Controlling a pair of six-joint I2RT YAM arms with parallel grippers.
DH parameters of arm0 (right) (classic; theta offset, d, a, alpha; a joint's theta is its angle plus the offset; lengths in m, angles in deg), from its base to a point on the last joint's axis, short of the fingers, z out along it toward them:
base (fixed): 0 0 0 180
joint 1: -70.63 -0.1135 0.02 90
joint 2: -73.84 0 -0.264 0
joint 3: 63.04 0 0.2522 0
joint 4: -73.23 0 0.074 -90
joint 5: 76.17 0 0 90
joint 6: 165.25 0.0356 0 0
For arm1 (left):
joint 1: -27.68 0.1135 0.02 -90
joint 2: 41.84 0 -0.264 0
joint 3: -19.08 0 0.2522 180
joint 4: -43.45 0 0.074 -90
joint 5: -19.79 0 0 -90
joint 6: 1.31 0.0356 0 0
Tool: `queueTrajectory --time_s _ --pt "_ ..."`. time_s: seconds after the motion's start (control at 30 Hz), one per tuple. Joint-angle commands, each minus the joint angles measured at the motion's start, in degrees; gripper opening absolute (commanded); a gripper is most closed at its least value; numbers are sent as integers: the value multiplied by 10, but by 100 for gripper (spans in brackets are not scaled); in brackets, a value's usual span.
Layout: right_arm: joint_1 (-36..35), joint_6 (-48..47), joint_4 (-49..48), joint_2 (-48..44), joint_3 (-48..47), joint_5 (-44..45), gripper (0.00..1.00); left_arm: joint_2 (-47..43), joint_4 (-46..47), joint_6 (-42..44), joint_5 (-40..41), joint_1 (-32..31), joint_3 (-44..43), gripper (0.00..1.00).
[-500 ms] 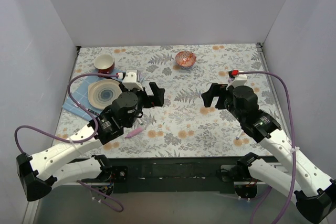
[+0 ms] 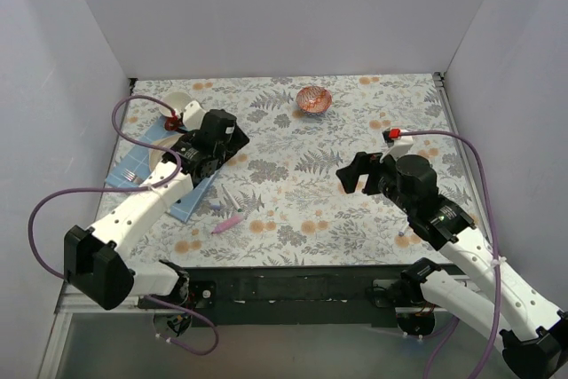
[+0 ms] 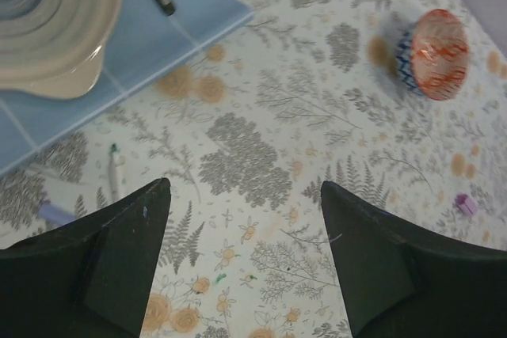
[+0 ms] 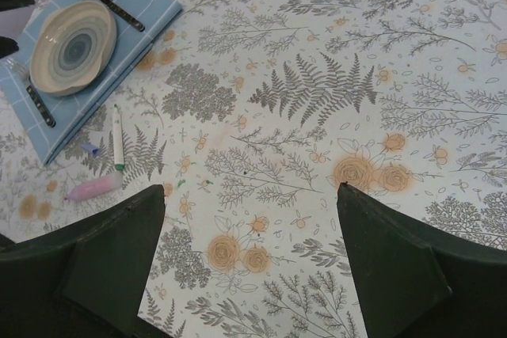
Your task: Insert the pens into the pen caps
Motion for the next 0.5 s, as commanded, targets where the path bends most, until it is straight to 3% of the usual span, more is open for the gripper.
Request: queueTrajectory --time_s 0.0,0.03,0.13,0.23,0.4,0.47 --pt "0 -8 -51 -14 5 -60 95 7 -191 -238 34 32 -22 78" --pt "-1 -8 -55 -14 8 -66 94 9 -236 -308 27 39 -15 79" --pt "-1 -7 -63 -15 15 -80 93 24 -292 -379 -49 79 12 78" --pt "-1 -10 -71 -8 23 -109 92 50 -285 -371 -135 121 35 72" --pt "0 -23 -107 47 19 -167 87 57 -218 -279 -146 134 53 72" --pt "-1 -23 -107 74 -1 -182 86 55 -245 -294 -119 135 49 73"
